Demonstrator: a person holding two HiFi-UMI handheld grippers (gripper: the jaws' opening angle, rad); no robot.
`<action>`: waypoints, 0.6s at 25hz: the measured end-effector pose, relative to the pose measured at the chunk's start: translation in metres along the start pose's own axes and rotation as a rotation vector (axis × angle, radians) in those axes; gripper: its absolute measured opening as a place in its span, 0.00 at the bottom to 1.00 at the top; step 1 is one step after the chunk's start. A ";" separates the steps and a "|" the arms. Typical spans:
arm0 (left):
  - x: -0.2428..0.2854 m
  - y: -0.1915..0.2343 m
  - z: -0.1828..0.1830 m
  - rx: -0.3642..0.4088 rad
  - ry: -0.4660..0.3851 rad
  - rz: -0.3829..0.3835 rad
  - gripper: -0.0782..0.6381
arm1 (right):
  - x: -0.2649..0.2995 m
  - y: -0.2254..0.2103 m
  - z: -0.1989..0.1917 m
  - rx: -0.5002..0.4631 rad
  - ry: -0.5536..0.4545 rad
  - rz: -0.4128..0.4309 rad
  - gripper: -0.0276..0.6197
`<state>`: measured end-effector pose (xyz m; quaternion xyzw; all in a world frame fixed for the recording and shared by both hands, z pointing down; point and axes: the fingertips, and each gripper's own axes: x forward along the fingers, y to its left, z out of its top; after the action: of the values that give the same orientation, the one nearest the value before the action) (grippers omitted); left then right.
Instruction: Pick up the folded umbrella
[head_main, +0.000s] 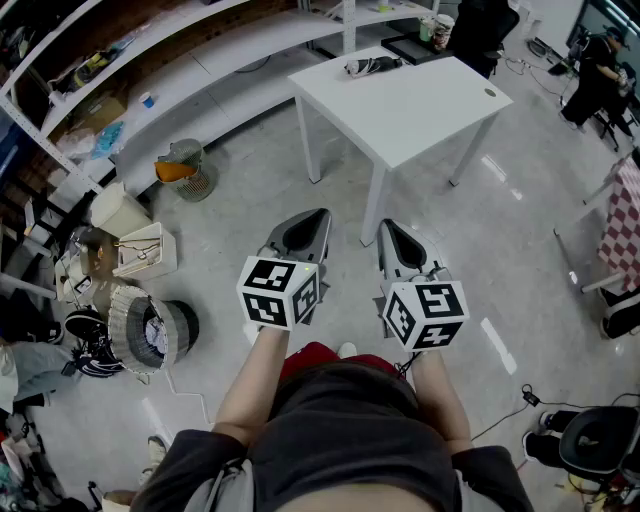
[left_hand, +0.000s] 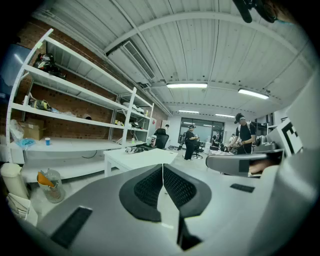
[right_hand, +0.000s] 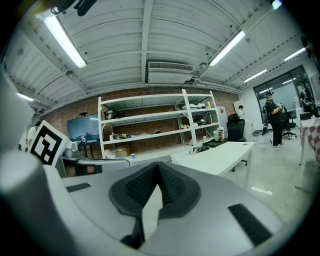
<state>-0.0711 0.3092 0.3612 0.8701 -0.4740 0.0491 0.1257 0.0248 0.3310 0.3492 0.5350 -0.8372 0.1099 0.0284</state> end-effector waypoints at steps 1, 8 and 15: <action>0.000 0.000 0.001 0.002 0.001 -0.001 0.13 | 0.000 0.000 0.001 0.001 0.000 0.001 0.07; 0.001 -0.003 0.002 0.014 0.000 -0.003 0.13 | -0.001 -0.003 0.001 0.000 -0.012 -0.008 0.07; -0.001 -0.004 -0.003 -0.050 -0.006 -0.002 0.13 | 0.000 -0.021 -0.004 0.046 0.000 -0.052 0.07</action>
<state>-0.0680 0.3135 0.3634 0.8673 -0.4747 0.0343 0.1461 0.0432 0.3237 0.3559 0.5570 -0.8203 0.1284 0.0188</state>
